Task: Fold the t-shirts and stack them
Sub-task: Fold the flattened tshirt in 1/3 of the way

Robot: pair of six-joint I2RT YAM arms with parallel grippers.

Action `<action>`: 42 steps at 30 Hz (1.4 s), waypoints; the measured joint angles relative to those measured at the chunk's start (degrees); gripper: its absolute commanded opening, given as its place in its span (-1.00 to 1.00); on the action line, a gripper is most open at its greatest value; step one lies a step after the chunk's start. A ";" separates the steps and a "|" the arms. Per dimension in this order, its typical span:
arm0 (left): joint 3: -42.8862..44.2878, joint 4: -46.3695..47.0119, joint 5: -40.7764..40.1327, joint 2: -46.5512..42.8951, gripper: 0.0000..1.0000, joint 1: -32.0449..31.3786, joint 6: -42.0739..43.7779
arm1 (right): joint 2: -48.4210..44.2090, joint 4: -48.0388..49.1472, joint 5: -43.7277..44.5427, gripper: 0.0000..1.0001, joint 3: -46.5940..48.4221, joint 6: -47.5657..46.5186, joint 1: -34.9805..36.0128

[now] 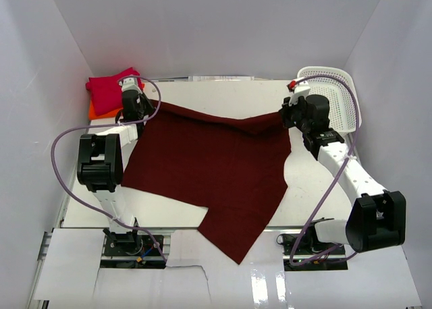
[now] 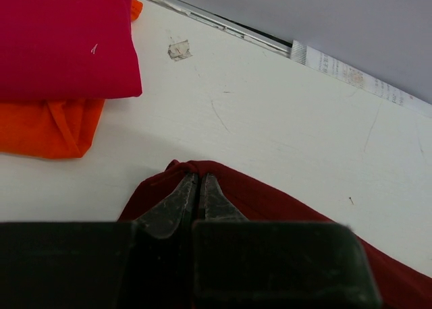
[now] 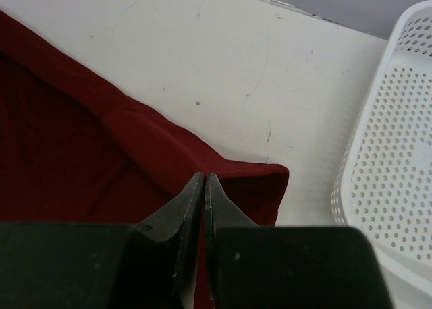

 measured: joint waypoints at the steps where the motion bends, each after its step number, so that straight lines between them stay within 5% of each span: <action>1: -0.20 -0.07 0.00 -0.31 -1.00 0.00 0.00 | -0.50 -0.22 0.17 -0.85 -0.52 0.00 0.20; 42: -3.08 -4.20 -0.59 -3.28 -1.00 0.37 -1.51 | -9.22 -10.58 4.66 -0.85 -4.11 1.09 6.75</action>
